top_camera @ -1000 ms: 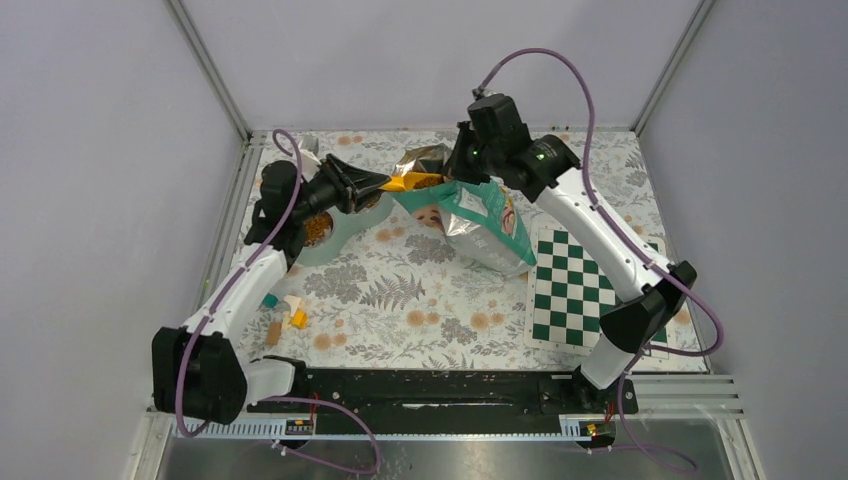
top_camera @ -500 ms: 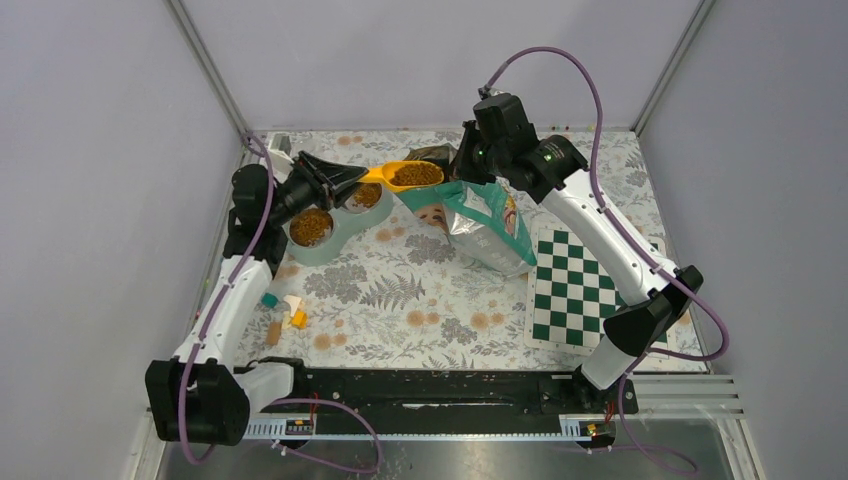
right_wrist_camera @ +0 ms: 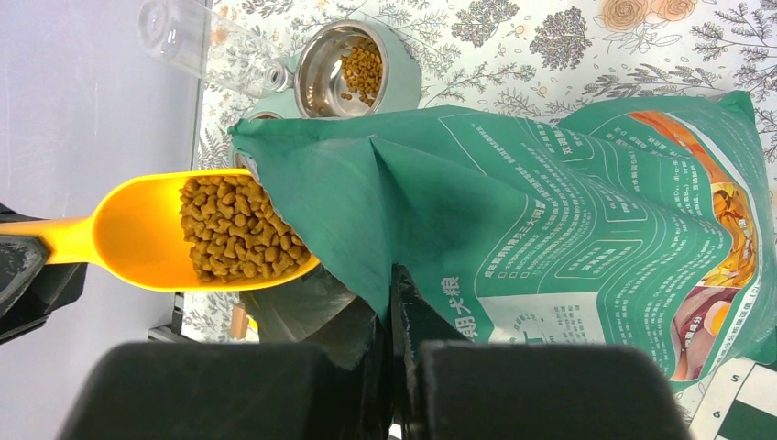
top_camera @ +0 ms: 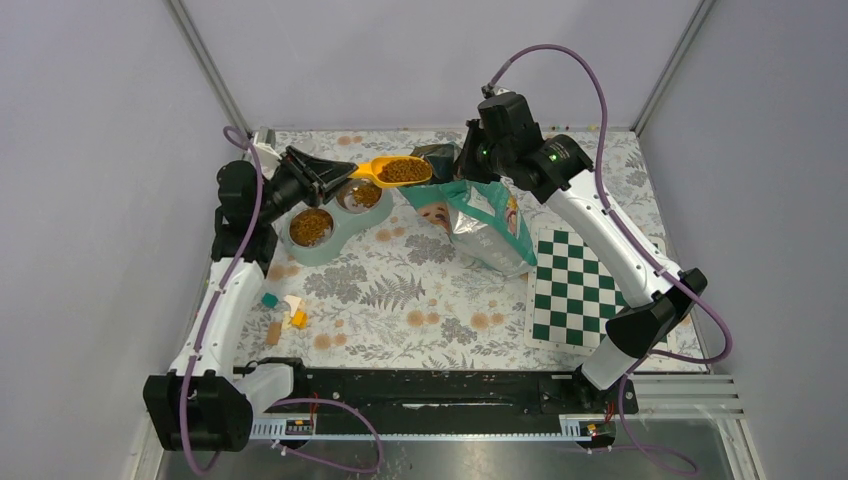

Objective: Serve the pet food

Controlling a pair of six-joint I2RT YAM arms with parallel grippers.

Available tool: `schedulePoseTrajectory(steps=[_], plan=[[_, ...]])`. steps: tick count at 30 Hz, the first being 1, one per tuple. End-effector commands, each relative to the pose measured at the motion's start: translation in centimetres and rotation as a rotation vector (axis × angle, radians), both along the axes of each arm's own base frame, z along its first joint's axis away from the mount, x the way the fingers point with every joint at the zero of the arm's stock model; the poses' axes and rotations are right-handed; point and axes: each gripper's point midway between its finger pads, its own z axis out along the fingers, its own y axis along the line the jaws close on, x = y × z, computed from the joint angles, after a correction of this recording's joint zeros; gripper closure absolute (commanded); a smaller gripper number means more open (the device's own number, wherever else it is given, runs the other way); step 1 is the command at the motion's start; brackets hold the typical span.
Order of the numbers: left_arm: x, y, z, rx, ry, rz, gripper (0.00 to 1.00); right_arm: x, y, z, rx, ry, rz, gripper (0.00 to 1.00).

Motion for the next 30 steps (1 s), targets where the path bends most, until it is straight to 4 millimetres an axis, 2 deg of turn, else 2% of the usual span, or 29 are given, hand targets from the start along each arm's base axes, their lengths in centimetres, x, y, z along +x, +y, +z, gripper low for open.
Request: schedulePoseTrajectory(steps=[1, 5, 8, 12, 20, 26, 30], plan=[[-0.7, 0.0, 2.3, 0.153, -0.160, -0.013, 1.00, -0.2, 0.4, 8.1, 0.169, -0.203, 0.026, 1.00], [-1.0, -1.8, 4.0, 0.228, -0.281, -0.070, 1.00, -0.4, 0.9, 7.7, 0.175, -0.198, 0.054, 1.00], [-1.0, -3.1, 4.0, 0.293, -0.312, -0.104, 1.00, -0.3, 0.9, 7.6, 0.184, -0.206, 0.055, 1.00], [-0.3, -3.1, 3.6, 0.310, -0.306, -0.094, 1.00, -0.3, 1.1, 7.5, 0.186, -0.202, 0.060, 1.00], [-0.1, -2.5, 3.1, 0.328, -0.306, -0.054, 1.00, -0.3, 1.0, 7.7, 0.191, -0.205, 0.049, 1.00], [-0.8, -2.6, 4.7, 0.325, -0.437, -0.046, 1.00, -0.3, 0.9, 7.6, 0.191, -0.200, 0.046, 1.00], [-1.0, -2.8, 5.0, 0.346, -0.511, -0.061, 1.00, -0.3, 0.9, 7.4, 0.189, -0.197, 0.043, 1.00]])
